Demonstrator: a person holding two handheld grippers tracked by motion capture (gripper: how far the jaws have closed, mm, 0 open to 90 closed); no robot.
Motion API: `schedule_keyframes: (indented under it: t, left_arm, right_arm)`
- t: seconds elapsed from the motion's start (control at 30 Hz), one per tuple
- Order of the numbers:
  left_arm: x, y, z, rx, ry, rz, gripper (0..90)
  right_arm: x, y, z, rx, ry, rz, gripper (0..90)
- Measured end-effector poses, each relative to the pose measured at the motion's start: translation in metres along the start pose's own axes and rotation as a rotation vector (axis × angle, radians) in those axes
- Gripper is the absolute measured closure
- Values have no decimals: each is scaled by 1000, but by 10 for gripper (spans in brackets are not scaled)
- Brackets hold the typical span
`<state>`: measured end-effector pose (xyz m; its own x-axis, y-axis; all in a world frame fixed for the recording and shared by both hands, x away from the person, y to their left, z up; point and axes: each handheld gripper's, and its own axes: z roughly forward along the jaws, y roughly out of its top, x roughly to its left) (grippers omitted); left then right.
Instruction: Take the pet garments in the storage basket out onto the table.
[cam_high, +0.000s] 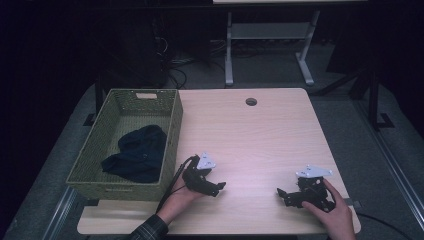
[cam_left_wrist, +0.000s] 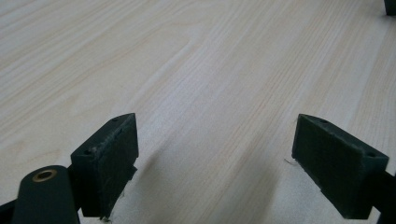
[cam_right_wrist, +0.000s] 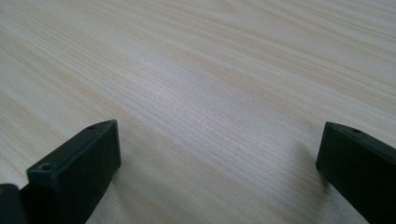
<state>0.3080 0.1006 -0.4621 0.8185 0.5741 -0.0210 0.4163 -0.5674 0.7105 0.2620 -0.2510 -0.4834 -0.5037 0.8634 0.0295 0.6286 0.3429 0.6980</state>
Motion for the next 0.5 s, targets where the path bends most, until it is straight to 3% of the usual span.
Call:
schedule_keyframes:
  t: [0.5]
  left_arm:
    - [2,5,-7,-4,3,4,141]
  right_arm:
    - [0,0,0,0,0,0,0]
